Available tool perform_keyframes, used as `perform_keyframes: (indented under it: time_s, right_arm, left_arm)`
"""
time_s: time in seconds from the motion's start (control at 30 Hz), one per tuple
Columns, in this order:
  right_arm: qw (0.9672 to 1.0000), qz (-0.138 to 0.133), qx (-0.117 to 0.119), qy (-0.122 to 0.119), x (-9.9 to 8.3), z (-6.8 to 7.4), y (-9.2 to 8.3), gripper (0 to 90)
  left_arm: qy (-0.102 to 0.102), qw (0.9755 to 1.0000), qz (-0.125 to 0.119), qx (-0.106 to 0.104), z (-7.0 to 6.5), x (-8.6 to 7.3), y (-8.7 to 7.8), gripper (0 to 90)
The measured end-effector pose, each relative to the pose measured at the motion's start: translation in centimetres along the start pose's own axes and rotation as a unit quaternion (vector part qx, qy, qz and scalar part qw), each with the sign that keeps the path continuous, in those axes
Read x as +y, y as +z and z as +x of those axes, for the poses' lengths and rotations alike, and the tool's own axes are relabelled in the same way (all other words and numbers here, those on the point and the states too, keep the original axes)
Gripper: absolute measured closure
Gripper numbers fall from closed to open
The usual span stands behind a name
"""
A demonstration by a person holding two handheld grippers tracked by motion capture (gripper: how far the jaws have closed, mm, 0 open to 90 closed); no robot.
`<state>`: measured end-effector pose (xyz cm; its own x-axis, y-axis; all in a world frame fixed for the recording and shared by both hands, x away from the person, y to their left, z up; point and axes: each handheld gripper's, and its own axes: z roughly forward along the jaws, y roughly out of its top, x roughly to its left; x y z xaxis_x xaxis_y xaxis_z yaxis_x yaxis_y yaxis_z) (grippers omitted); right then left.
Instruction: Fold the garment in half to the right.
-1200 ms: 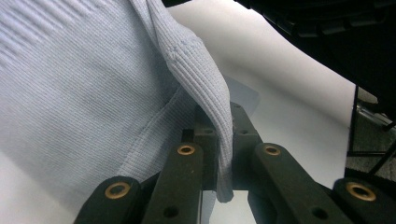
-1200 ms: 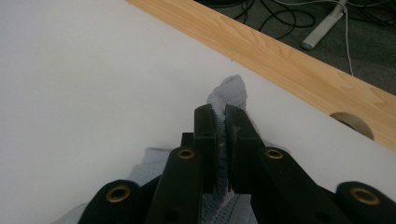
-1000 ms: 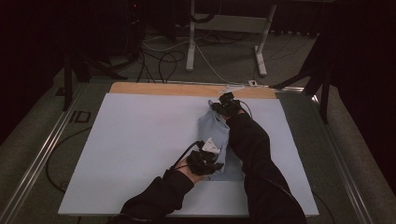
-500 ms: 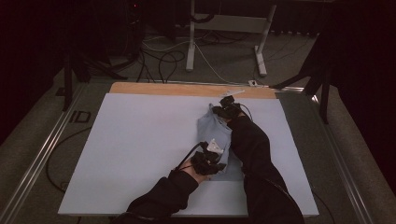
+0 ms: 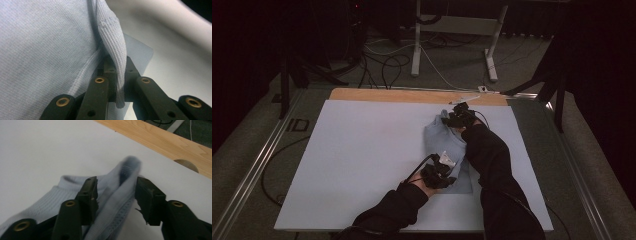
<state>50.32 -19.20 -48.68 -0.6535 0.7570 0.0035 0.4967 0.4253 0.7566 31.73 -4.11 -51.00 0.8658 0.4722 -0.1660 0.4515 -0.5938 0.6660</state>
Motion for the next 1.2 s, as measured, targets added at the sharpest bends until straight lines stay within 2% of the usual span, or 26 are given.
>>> perform_keyframes:
  time_s: [0.07,0.13,0.17,0.2,0.23,0.3,0.37,0.5,0.53,0.6,0.7,0.8,0.83,1.0,1.13,1.2]
  right_arm:
    - [0.9999,0.009,0.005,-0.003,0.0,0.1,-0.3,47.8]
    - [0.9997,0.019,0.013,-0.001,0.0,0.1,-0.2,49.5]
    - [0.9995,0.029,0.007,-0.007,0.0,0.2,-0.2,58.0]
    - [0.9986,0.051,0.003,-0.016,-0.1,0.3,0.0,67.8]
    - [0.998,0.061,0.003,-0.019,-0.1,0.4,0.2,73.5]
    - [0.9959,0.084,-0.003,-0.035,-0.1,0.7,0.6,81.3]
    - [0.9957,0.081,-0.008,-0.044,-0.2,0.9,0.8,85.6]
    - [0.9974,0.052,-0.013,-0.048,0.1,1.2,0.6,86.6]
    - [0.9974,0.052,-0.013,-0.048,0.1,1.2,0.6,86.6]
    - [0.9986,0.019,-0.01,-0.048,0.5,1.4,0.1,86.7]
    - [0.999,-0.001,-0.005,-0.044,0.5,1.2,-0.1,86.7]
    - [0.9994,0.004,-0.005,-0.034,0.2,0.8,0.1,86.7]
    - [0.9993,0.017,-0.012,-0.032,-0.3,0.6,0.5,86.7]
    - [0.9991,0.036,-0.013,-0.02,-1.3,0.1,1.3,86.4]
    - [0.9992,0.035,-0.008,-0.015,-1.6,0.0,1.5,85.1]
    - [0.9993,0.033,-0.009,-0.015,-1.5,0.1,1.3,79.7]
  left_arm:
    - [-0.002,1.0,0.003,0.002,0.0,0.1,0.2,86.0]
    - [-0.001,1.0,0.003,0.002,-0.1,0.1,0.4,86.0]
    - [-0.001,1.0,0.004,0.004,-0.2,0.2,0.4,86.0]
    - [-0.002,1.0,0.004,0.005,-0.3,0.3,0.5,86.0]
    - [-0.002,1.0,0.004,0.005,-0.3,0.3,0.5,86.0]
    - [-0.001,1.0,0.004,0.007,-0.4,0.3,0.5,86.0]
    - [-0.006,0.9999,0.003,0.008,-0.4,0.2,0.5,86.0]
    - [-0.009,0.9999,-0.001,0.007,-0.3,0.3,0.4,86.0]
    - [-0.01,0.9999,-0.004,0.009,-0.3,0.2,0.3,86.0]
    - [-0.013,0.9998,-0.008,0.011,-0.5,0.3,0.3,86.0]
    - [-0.014,0.9998,-0.007,0.013,-0.6,0.5,0.4,85.9]
    - [-0.017,0.9997,-0.006,0.015,-0.6,0.5,0.7,85.9]
    - [-0.015,0.9998,-0.002,0.015,-0.7,0.6,0.9,85.9]
    - [-0.016,0.9998,0.005,0.014,-0.6,0.7,1.2,85.9]
    - [-0.019,0.9997,0.005,0.014,-0.5,0.6,1.3,85.9]
    - [-0.022,0.9997,0.006,0.012,-0.4,0.6,1.4,85.9]
